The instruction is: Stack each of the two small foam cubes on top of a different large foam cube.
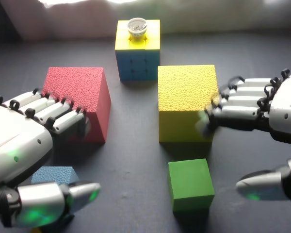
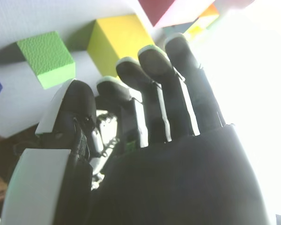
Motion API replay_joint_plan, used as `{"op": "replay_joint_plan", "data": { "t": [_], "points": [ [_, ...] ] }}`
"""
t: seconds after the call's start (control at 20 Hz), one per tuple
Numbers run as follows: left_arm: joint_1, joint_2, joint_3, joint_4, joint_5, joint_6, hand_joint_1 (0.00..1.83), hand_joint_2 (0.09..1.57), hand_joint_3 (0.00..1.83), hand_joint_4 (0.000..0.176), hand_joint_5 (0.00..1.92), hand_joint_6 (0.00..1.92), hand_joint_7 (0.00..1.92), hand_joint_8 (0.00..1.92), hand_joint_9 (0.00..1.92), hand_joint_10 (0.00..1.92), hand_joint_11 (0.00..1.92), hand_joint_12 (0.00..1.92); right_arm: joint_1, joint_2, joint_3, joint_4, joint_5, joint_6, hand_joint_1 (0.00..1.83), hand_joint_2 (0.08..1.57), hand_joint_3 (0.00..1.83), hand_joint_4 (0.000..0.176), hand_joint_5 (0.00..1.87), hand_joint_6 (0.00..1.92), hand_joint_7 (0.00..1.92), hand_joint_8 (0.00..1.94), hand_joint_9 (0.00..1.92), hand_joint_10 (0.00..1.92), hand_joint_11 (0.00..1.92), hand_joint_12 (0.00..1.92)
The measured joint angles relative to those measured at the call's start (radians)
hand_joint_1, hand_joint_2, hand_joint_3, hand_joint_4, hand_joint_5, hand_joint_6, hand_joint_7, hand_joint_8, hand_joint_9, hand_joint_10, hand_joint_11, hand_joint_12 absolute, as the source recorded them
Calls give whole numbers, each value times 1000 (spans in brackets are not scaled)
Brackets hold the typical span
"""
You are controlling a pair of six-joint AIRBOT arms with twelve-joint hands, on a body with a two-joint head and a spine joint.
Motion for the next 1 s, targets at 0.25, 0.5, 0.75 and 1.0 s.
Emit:
{"op": "replay_joint_plan", "data": {
  "t": [0.25,0.5,0.75,1.0],
  "points": [
    [0,0,-1,-30,1,11,0,1163,7,0,0,0,0,0,0,0,0,0,0,0,-30,0,-82,0,0,1133,0,0,38,11,22,7,15,5,14,6],
    [1,0,-29,-87,0,58,214,1032,0,0,0,0,0,0,0,0,0,0,0,-19,-77,8,-227,-19,290,977,0,0,7,0,0,0,0,0,17,13],
    [20,0,-68,-182,-4,161,555,944,0,0,0,0,0,0,0,0,0,0,0,-65,-85,289,-327,-236,541,957,0,0,0,0,0,0,0,0,0,0],
    [84,-10,-68,-179,-14,123,1000,1009,14,0,0,0,0,0,0,0,0,0,23,-95,-83,416,-328,-282,1092,891,0,0,0,0,0,0,0,0,0,0]
  ]
}}
